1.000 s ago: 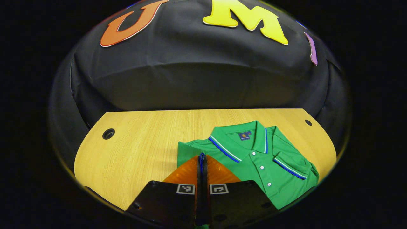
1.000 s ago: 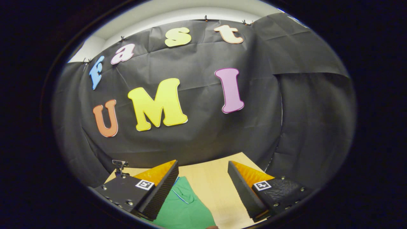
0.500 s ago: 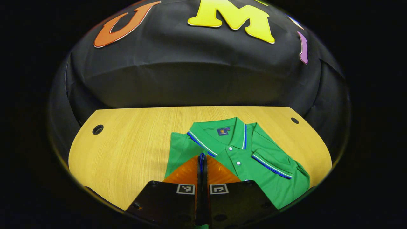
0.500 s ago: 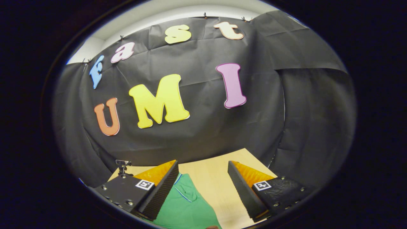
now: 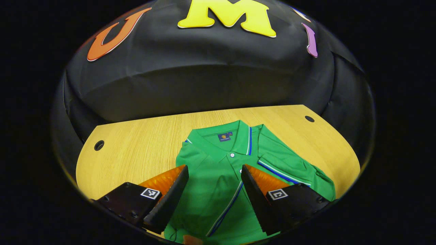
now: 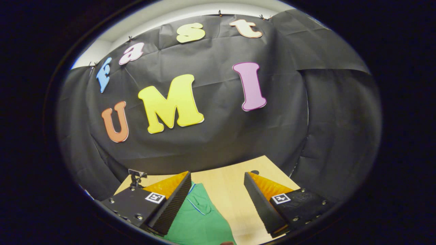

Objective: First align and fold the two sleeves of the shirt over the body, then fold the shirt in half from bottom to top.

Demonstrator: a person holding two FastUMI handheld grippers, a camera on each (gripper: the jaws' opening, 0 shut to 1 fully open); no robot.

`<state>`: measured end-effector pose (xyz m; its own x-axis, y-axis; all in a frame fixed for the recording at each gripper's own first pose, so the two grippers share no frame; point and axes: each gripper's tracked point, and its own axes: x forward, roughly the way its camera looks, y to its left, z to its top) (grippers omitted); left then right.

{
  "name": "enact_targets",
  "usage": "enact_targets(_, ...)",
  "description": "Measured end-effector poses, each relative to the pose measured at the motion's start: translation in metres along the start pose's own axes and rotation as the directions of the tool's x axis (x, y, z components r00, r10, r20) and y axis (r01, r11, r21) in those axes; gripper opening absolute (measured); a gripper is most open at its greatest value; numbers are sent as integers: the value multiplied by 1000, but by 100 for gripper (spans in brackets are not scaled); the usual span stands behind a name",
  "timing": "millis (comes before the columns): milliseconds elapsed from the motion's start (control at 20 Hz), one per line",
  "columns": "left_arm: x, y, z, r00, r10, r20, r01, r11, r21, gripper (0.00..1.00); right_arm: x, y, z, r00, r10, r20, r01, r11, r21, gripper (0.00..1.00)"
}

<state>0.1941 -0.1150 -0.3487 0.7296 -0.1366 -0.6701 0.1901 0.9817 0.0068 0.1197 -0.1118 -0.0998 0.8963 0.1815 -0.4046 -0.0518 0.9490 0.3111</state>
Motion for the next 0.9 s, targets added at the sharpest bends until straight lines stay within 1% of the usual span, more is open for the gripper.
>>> enact_targets(50, -4, 2, 2, 1000, 15, 10, -15, 1000, 9, 100, 6, -1, -5, 1000, 9, -14, -9, 1000, 6, 97)
enact_targets(100, -9, 5, 7, 999, 35, 21, -35, 999, 15, 99, 11, -1, -9, 999, 19, -28, -18, 1000, 13, 97)
enact_targets(250, -43, 12, 25, 994, 68, 80, -67, 998, -16, 99, 21, 6, -25, 996, 61, -68, -59, 998, 28, 97)
enact_targets(350, -75, 17, 38, 988, 89, 125, -85, 996, -40, 99, 17, 10, -33, 995, 75, -71, -73, 997, 31, 98)
enact_targets(500, -131, 20, 45, 976, 112, 189, -99, 992, -76, 99, -1, 16, -44, 996, 71, -62, -69, 997, 39, 97)
enact_targets(600, -170, 13, 34, 974, 97, 203, -81, 993, -90, 99, -20, 20, -58, 996, 60, -72, -58, 998, 29, 98)
enact_targets(650, -188, 13, 23, 975, 101, 200, -85, 993, -88, 99, -30, 23, -69, 994, 61, -89, -59, 998, 18, 98)
enact_targets(750, -224, 12, -7, 978, 117, 172, -102, 990, -92, 99, -52, 26, -92, 990, 60, -129, -62, 998, -8, 98)
enact_targets(900, -271, 2, -54, 986, 101, 135, -83, 988, -128, 99, -86, 31, -122, 983, 62, -171, -70, 997, -41, 98)
